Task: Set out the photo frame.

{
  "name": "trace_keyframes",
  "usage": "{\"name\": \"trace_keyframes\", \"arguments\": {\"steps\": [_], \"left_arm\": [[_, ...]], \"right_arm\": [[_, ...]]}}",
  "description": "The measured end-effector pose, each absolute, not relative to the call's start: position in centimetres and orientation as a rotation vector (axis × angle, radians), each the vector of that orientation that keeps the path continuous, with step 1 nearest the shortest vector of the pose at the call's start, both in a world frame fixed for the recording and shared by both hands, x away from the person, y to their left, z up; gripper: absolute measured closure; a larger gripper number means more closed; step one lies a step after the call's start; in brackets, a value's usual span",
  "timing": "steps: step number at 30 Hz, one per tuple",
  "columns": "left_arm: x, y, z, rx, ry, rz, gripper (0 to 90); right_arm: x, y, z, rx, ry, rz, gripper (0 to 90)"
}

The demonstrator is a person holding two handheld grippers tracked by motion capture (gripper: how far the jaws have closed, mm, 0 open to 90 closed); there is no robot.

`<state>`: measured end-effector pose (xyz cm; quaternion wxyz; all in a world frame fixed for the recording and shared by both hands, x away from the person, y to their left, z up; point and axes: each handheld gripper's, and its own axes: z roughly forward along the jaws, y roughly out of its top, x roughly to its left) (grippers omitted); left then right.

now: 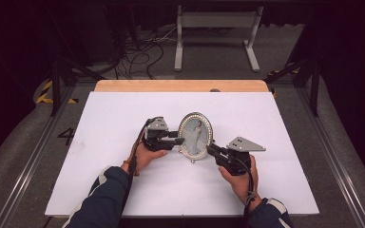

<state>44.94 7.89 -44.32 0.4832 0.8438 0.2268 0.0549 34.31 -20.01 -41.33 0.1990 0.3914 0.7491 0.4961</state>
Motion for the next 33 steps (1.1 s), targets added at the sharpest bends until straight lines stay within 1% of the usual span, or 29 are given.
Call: {"name": "trace_keyframes", "arguments": {"steps": [13,33], "left_arm": [[44.7,8.5,-44.1,2.074,0.55,0.108,63.1],[43.4,9.0,-43.6,2.122,0.538,0.158,61.5]], "right_arm": [[34.8,-20.1,-41.3,1.101,2.099,1.388,81.0],[35.7,-20.1,-41.3,1.136,2.072,1.381,79.3]]}}
